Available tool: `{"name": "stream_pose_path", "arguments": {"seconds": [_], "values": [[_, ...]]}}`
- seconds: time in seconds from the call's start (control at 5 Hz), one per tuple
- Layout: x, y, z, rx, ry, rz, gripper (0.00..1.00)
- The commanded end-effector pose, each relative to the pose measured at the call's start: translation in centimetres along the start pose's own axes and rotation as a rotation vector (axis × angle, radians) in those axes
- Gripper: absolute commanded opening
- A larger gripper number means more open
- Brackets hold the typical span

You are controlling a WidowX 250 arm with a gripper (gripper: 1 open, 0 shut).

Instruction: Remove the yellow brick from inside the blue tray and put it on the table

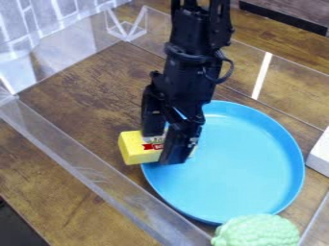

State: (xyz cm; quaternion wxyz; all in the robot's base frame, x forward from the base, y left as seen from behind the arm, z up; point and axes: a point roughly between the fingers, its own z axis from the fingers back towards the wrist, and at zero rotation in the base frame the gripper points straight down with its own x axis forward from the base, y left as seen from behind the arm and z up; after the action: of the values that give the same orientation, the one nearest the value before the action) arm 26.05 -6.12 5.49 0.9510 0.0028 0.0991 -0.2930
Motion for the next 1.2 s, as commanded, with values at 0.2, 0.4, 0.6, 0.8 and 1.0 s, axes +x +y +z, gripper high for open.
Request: {"name": "stream_pose_path", "arguments": {"seconds": [0.2,0.4,0.6,0.8,1.0], "values": [[0.4,0.49,0.63,0.011,-0.035,-0.001,1.0],[0.32,0.59,0.48,0.007,-0.033,0.002,1.0],[0.21,0.69,0.36,0.002,-0.031,0.007,1.0],[0.07,0.8,0.24,-0.003,-0.029,0.013,1.0],[-0.08,0.88,0.11,-0.008,-0.026,0.02,1.0]]}}
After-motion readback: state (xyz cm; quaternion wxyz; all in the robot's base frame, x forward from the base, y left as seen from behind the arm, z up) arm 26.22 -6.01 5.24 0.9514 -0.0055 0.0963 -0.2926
